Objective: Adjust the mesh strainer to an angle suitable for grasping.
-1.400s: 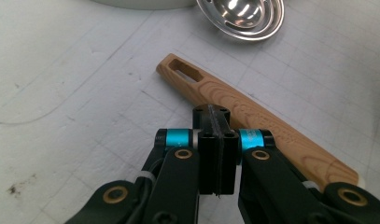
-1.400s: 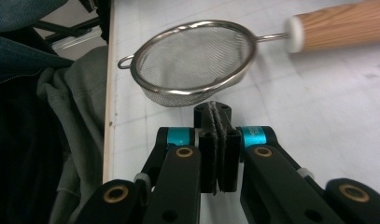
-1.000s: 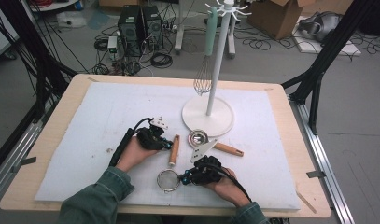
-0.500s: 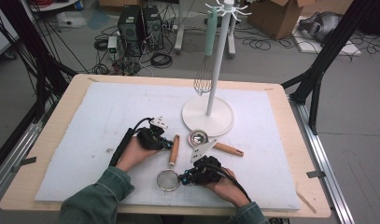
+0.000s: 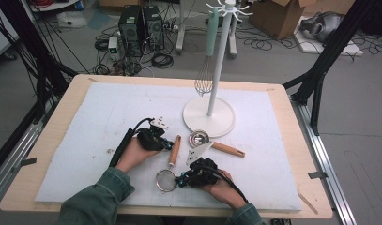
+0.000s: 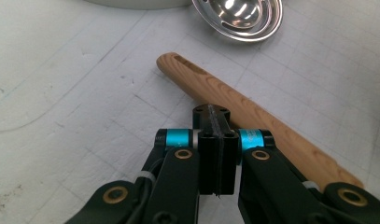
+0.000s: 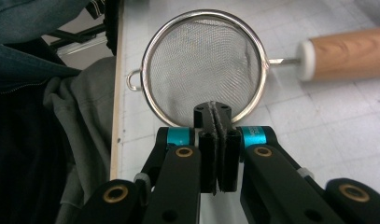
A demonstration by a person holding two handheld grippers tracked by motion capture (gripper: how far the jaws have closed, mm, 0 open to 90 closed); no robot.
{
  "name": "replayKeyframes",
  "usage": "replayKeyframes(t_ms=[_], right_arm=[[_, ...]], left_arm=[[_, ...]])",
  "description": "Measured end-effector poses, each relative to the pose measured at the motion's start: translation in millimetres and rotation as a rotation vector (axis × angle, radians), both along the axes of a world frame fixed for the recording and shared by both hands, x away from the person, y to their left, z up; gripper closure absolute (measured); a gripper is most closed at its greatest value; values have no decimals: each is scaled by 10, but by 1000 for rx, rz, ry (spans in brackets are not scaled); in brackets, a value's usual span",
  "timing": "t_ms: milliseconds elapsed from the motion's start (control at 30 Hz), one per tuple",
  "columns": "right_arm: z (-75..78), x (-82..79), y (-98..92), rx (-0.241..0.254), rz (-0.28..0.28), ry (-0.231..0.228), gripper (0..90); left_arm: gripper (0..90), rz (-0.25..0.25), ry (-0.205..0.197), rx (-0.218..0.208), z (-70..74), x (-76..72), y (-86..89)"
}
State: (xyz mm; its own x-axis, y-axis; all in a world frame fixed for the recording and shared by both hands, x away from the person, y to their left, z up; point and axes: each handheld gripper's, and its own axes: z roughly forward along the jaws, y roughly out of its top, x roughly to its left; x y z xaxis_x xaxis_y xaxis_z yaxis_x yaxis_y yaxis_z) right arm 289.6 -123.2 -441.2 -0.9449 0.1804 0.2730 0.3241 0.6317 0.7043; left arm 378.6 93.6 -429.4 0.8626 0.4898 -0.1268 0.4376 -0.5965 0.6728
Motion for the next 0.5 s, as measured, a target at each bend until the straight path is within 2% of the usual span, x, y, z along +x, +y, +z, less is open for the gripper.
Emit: replayKeyframes(t_ms=[100, 300, 500], right_arm=[[8, 7, -26, -10, -14, -1, 896], [11, -2, -14, 1, -18, -5, 896], [10, -18, 28, 11, 3, -4, 896]], left_arm=[[896, 1, -3, -5, 8, -4, 2], [896, 5, 5, -2, -6, 10, 9], [896, 5, 6, 4, -11, 7, 4]])
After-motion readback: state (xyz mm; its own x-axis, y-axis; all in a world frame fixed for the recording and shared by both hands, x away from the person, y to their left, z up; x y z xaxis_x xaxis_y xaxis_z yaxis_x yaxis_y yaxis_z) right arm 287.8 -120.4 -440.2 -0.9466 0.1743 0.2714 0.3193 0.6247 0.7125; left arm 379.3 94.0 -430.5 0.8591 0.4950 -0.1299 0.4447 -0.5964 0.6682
